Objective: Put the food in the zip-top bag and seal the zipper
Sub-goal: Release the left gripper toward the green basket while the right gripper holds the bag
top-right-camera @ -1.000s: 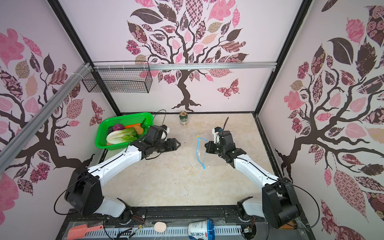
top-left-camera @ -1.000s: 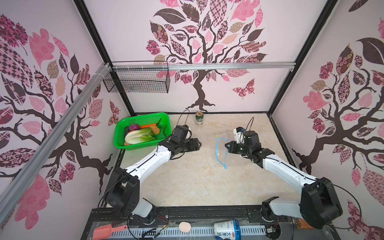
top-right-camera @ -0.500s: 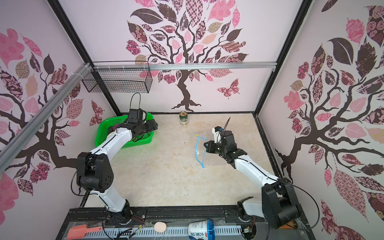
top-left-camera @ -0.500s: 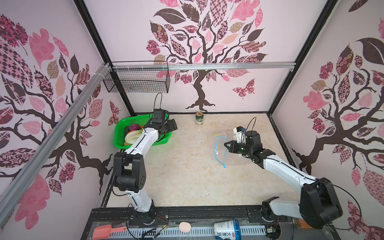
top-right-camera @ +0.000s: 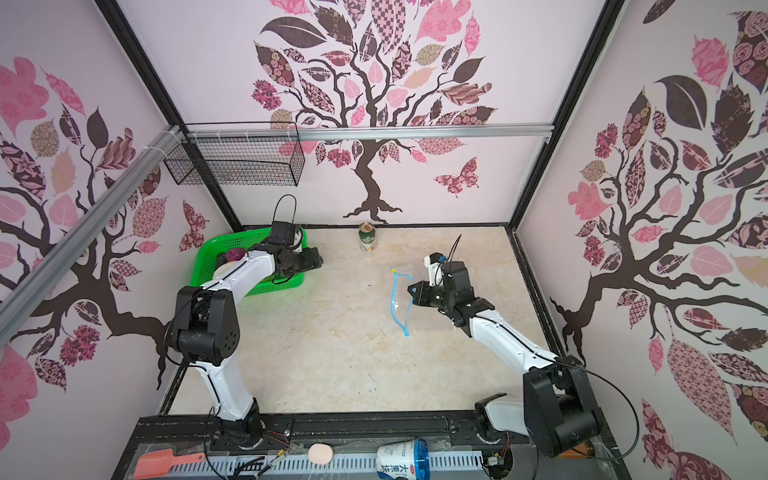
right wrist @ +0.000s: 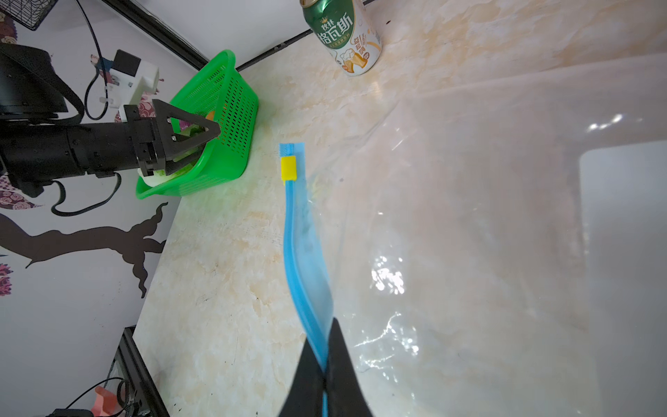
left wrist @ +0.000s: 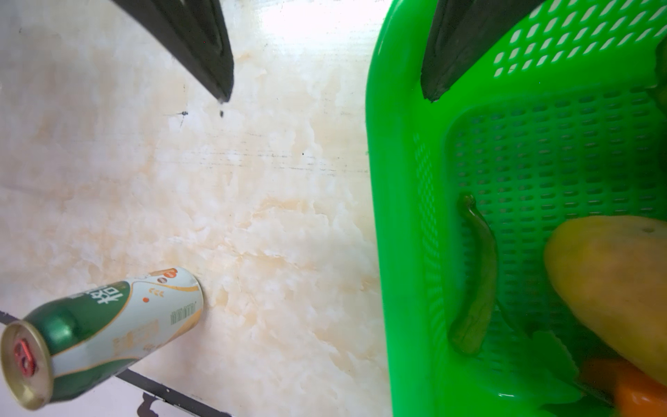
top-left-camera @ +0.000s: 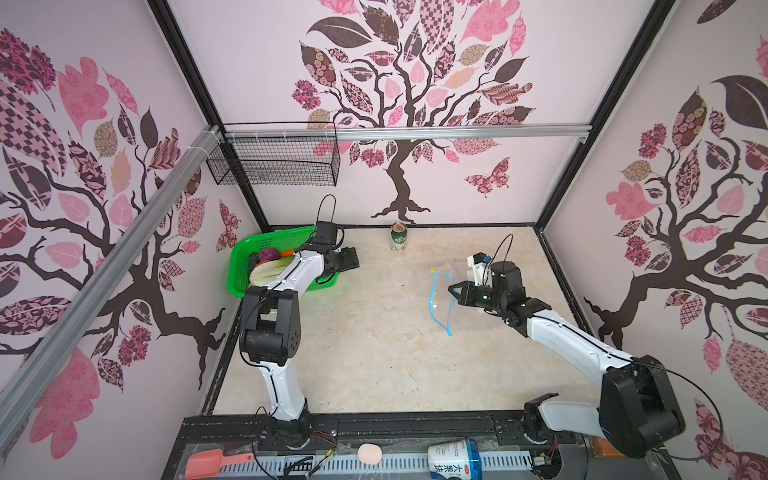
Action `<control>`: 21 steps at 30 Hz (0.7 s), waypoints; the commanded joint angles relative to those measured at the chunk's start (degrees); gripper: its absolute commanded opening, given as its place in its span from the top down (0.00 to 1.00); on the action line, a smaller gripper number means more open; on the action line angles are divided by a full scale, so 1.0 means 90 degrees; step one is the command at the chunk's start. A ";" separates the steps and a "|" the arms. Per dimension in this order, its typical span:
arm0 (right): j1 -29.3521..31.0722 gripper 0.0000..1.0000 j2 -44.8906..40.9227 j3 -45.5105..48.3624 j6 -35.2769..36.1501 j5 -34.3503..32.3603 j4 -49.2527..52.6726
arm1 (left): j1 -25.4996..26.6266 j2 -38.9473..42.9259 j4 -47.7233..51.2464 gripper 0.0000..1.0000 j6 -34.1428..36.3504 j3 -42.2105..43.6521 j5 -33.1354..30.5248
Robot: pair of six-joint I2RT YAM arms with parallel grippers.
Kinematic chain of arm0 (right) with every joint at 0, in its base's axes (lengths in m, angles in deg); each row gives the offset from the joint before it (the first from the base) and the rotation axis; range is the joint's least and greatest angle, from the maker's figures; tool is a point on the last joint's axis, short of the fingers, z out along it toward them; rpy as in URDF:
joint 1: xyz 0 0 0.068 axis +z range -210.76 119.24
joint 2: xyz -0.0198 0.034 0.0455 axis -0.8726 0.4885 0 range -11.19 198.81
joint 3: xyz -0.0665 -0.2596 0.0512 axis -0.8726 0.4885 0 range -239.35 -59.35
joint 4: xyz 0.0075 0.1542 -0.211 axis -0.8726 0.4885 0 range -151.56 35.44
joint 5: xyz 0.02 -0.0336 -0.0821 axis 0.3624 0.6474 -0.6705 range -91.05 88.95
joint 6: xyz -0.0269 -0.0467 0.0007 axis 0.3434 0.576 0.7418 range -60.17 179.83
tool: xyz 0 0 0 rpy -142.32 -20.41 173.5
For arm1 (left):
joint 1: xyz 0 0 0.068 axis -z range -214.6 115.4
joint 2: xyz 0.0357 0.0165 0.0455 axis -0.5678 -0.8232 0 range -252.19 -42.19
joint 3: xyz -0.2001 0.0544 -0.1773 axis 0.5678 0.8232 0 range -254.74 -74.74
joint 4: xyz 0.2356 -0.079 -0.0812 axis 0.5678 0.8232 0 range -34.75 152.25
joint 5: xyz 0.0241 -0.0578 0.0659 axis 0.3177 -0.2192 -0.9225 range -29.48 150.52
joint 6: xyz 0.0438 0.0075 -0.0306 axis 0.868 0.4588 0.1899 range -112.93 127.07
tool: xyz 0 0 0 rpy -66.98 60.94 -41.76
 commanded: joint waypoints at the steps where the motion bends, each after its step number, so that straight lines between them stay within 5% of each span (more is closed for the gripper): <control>1: -0.0032 1.00 -0.0202 -0.0022 0.0017 0.0058 -0.0015 | 0.0391 0.0203 0.0049 0.17 -0.0088 0.0252 0.0520; 21: -0.0044 1.00 -0.0134 -0.0061 0.0130 -0.0258 0.0180 | 0.2969 0.2590 -0.0082 0.18 -0.1485 0.2979 0.0712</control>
